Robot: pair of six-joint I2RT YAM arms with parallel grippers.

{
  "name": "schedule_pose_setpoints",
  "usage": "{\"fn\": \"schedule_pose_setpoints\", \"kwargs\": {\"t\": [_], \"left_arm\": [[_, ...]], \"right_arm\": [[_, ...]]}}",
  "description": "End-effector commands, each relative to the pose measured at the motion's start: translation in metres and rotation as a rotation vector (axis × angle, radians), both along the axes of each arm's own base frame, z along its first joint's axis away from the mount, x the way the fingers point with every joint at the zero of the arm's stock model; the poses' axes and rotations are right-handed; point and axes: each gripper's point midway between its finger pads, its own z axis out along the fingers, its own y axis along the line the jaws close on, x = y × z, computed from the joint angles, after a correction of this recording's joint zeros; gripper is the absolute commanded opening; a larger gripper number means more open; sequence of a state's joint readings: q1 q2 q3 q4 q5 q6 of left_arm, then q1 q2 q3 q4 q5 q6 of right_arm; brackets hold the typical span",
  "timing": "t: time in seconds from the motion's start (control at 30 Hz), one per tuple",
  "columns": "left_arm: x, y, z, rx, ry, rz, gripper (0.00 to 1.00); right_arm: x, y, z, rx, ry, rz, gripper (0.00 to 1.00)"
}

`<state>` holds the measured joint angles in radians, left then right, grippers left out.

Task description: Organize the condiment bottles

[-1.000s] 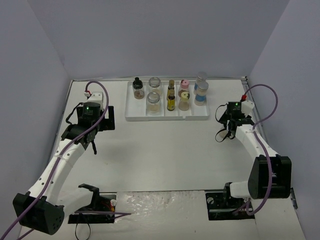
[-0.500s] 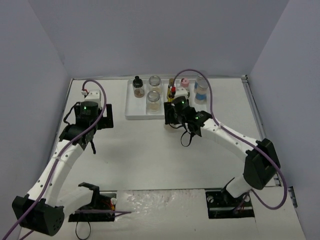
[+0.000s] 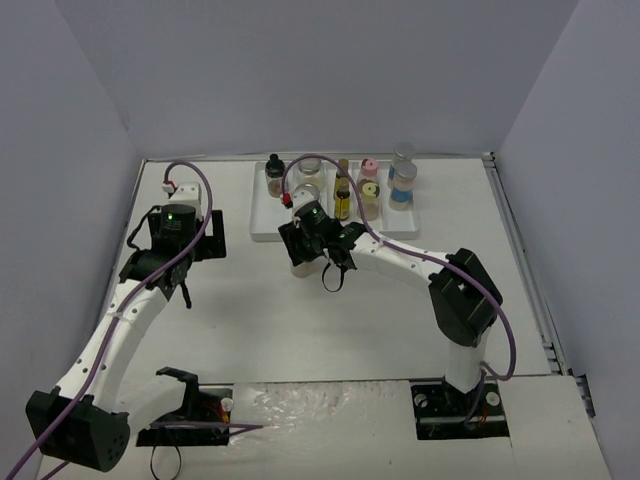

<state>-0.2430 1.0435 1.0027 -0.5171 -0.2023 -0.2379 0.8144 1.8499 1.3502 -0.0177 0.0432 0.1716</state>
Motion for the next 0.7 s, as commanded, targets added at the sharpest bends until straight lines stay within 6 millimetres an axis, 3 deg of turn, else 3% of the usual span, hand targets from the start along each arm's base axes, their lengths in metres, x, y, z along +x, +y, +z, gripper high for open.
{"fn": "schedule_pose_setpoints", "kwargs": {"t": [0.0,0.17,0.27,0.3,0.4,0.53,0.67], "left_arm": [[0.016,-0.009,0.019,-0.043,-0.071,-0.034,0.97],[0.016,-0.022,0.021,-0.084,-0.089,-0.099,0.97],[0.018,-0.033,0.02,-0.12,-0.086,-0.144,0.97],[0.019,-0.036,0.021,-0.129,-0.089,-0.157,0.97],[0.019,-0.05,0.023,-0.167,-0.092,-0.213,0.97],[0.017,-0.071,0.026,-0.195,-0.077,-0.279,0.97],[0.01,-0.113,0.027,-0.173,-0.051,-0.406,0.97]], "right_arm": [[0.011,0.017,0.027,0.055,-0.076,0.034,0.23],[0.005,0.013,0.034,0.063,-0.085,0.035,0.6],[-0.001,0.011,0.06,0.115,-0.109,0.037,0.87],[-0.004,0.011,0.074,0.143,-0.121,0.04,0.92],[-0.013,0.003,0.12,0.217,-0.176,0.039,1.0],[-0.027,-0.024,0.165,0.265,-0.25,-0.001,1.0],[-0.035,-0.072,0.178,0.233,-0.291,-0.125,1.0]]}}
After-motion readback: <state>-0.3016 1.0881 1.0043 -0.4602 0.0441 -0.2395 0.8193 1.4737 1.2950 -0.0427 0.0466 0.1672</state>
